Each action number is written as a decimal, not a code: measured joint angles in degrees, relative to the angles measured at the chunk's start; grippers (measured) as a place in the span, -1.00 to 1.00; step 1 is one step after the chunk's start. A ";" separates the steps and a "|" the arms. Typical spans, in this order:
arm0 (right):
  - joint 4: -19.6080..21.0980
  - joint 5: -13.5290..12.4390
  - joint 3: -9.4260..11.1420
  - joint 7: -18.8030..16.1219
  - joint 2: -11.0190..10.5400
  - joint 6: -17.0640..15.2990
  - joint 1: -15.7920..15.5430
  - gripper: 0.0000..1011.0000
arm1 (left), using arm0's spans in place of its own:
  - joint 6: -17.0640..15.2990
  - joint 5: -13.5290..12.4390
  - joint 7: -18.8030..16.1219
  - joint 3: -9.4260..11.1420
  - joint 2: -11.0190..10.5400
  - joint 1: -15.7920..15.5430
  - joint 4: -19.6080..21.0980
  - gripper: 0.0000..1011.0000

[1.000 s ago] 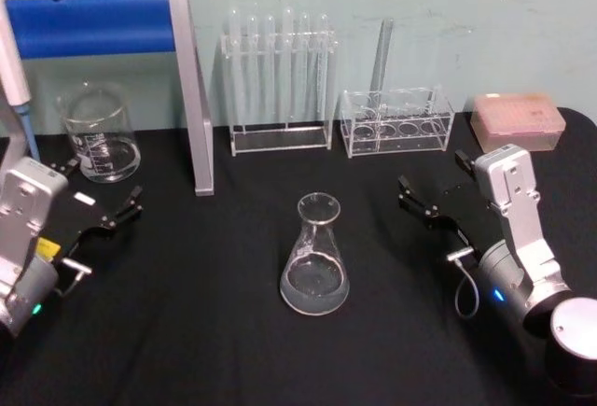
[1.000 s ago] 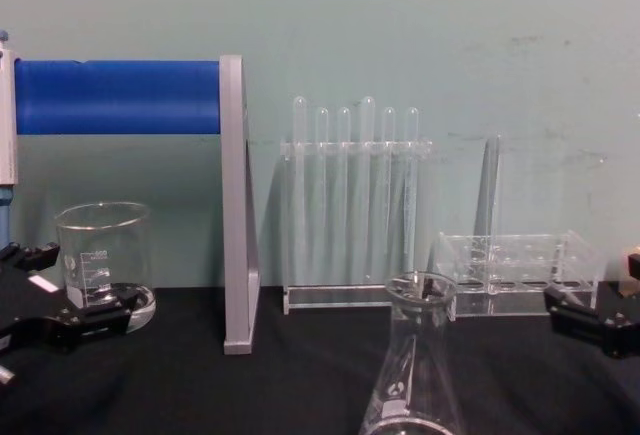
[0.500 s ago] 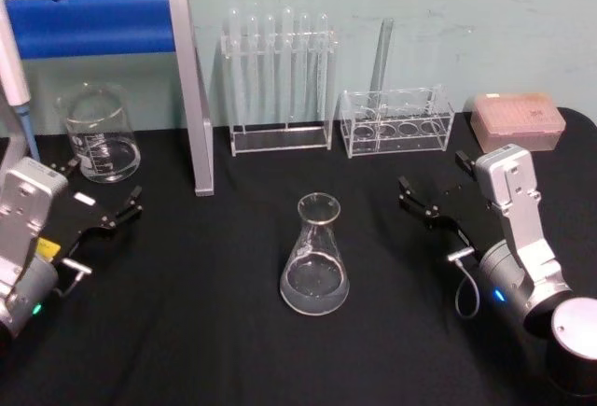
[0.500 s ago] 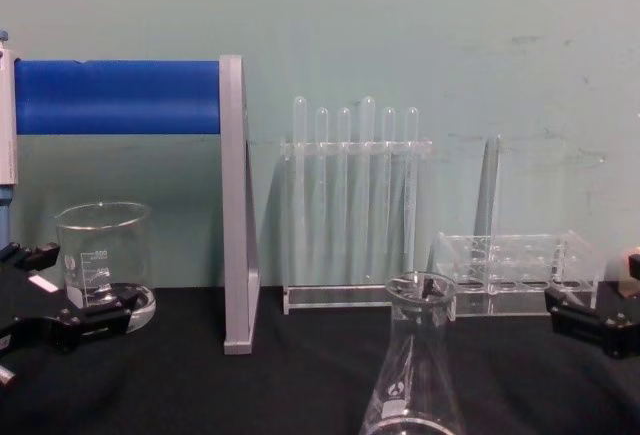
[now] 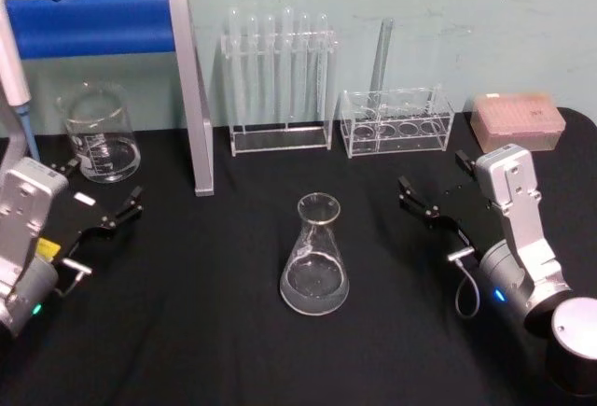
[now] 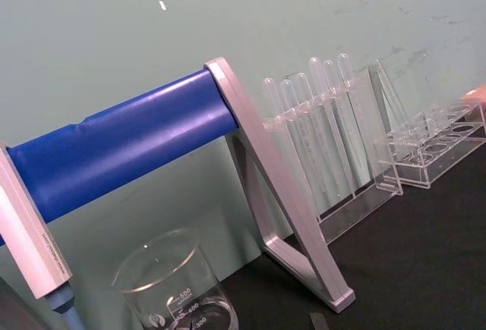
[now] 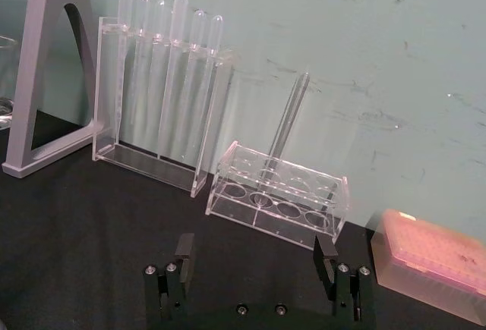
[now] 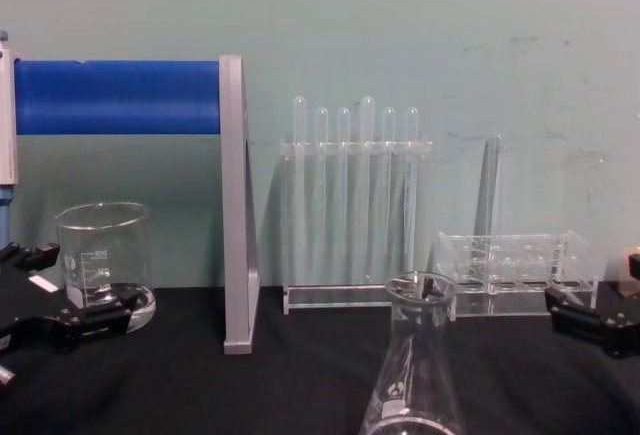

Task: Grasp the erlenmeyer flask with one hand, shake it three times, then place it back.

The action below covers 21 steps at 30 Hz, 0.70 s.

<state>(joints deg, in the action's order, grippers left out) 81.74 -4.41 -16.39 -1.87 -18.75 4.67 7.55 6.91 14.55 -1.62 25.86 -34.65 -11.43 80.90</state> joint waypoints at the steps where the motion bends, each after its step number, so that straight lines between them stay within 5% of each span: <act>1: 0.00 0.00 0.00 0.00 0.00 0.00 0.00 0.98 | 0.00 0.00 0.00 0.00 0.00 0.00 0.00 0.98; 21: -0.01 0.00 0.00 0.00 0.00 0.00 0.00 0.98 | 0.00 0.00 0.00 0.00 0.00 0.00 0.00 0.98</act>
<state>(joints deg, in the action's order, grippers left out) 81.74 -4.41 -16.39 -1.86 -18.75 4.67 7.54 6.91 14.55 -1.62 25.86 -34.65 -11.43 80.90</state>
